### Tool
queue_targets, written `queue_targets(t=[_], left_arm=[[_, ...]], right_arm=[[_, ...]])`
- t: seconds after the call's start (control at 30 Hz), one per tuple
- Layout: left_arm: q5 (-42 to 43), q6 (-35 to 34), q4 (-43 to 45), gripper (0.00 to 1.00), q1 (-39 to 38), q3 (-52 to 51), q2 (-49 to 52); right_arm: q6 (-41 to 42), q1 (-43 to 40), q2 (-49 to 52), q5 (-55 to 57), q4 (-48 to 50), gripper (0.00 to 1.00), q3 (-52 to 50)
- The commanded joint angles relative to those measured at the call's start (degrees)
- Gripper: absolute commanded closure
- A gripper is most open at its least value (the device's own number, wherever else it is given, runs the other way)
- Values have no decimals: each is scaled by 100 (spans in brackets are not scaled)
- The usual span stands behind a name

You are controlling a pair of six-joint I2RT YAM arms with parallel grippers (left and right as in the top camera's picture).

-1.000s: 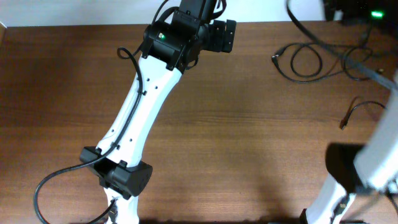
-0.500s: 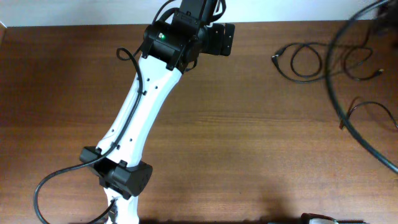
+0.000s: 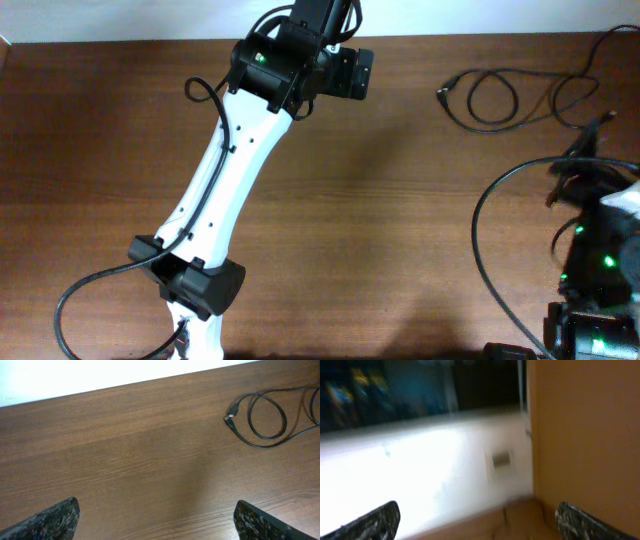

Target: Untangle cables

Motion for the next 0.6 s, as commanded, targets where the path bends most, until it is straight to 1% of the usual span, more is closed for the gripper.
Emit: queue_targets(t=[0.0, 0.13, 0.27, 0.4, 0.53, 0.57], left_arm=[[59, 92, 2, 1, 31, -24, 50], [59, 92, -42, 1, 31, -24, 50], [57, 92, -90, 1, 31, -24, 50], [55, 92, -94, 1, 31, -24, 50], [57, 92, -114, 1, 35, -24, 50], [57, 94, -116, 1, 35, -24, 50]], right_arm=[[798, -22, -146, 284, -629, 1, -197], [944, -26, -146, -140, -664, 1, -682], [1453, -149, -146, 116, -667, 1, -1443], [1558, -514, -146, 59, -623, 1, -2179], [2535, -1064, -146, -42, -741, 1, -2549], [2634, -1226, -146, -133, -723, 1, -2627]])
